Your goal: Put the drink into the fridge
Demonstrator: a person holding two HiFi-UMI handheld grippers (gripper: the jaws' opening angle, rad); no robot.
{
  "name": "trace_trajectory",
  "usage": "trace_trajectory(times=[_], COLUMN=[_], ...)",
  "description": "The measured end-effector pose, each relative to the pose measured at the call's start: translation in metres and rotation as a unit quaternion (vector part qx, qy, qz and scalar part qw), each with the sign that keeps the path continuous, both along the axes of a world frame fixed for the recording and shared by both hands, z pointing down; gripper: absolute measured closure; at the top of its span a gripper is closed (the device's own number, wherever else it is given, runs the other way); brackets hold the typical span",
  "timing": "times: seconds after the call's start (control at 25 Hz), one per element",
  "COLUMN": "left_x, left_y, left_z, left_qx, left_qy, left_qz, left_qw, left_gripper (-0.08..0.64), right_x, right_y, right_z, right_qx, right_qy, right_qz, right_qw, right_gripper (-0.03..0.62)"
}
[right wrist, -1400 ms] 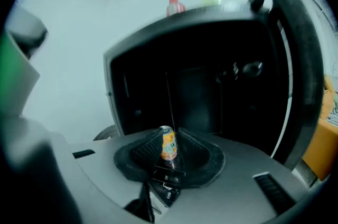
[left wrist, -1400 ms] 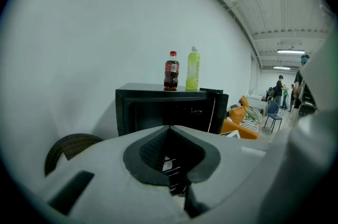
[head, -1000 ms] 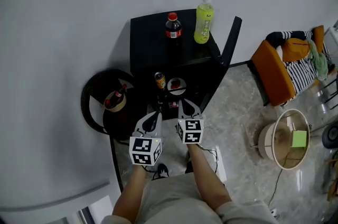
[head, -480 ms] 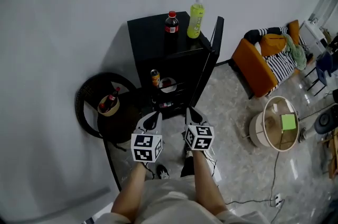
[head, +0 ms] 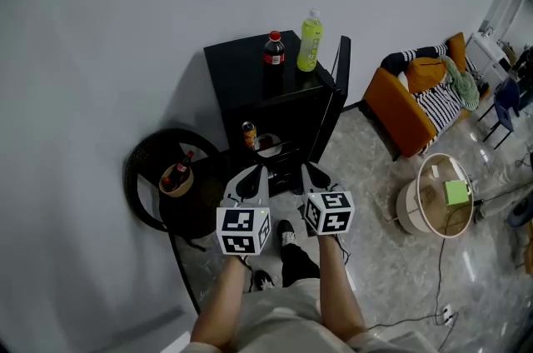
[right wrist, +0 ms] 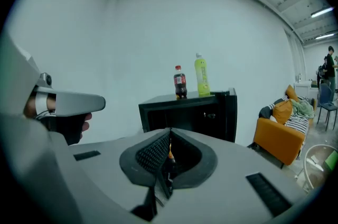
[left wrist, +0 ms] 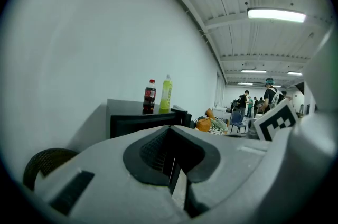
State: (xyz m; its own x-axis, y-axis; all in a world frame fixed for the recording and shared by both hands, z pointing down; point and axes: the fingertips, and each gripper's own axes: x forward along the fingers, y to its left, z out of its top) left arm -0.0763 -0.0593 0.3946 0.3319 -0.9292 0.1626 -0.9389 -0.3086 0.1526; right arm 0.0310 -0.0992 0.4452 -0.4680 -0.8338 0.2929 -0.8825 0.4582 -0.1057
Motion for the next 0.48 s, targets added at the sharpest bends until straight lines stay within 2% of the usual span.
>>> trace_trajectory(times=[0.2,0.4,0.48], left_x=[-0.007,-0.023,-0.032], left_y=[-0.034,-0.095,-0.124], left_z=[-0.038,-0.051,-0.055], left_qx=[0.041,0.049,0.048], left_qy=[-0.013,-0.023,-0.027], left_qz=[0.004,-0.001,-0.009], left_qw=[0.9991,0.9985,0.9985], left_gripper=[0.551,0.551,0.551], right_x=[-0.013,-0.038,-0.049], right_y=[-0.038,-0.107,-0.140], right_z=[-0.036,-0.053,-0.064], right_qx=[0.040,0.046,0.050], right_qy=[-0.023,-0.053,-0.055], right_qz=[-0.009,-0.038,-0.052], right_qw=[0.999,0.997,0.996], right_gripper=[0.583,0.581,0.541])
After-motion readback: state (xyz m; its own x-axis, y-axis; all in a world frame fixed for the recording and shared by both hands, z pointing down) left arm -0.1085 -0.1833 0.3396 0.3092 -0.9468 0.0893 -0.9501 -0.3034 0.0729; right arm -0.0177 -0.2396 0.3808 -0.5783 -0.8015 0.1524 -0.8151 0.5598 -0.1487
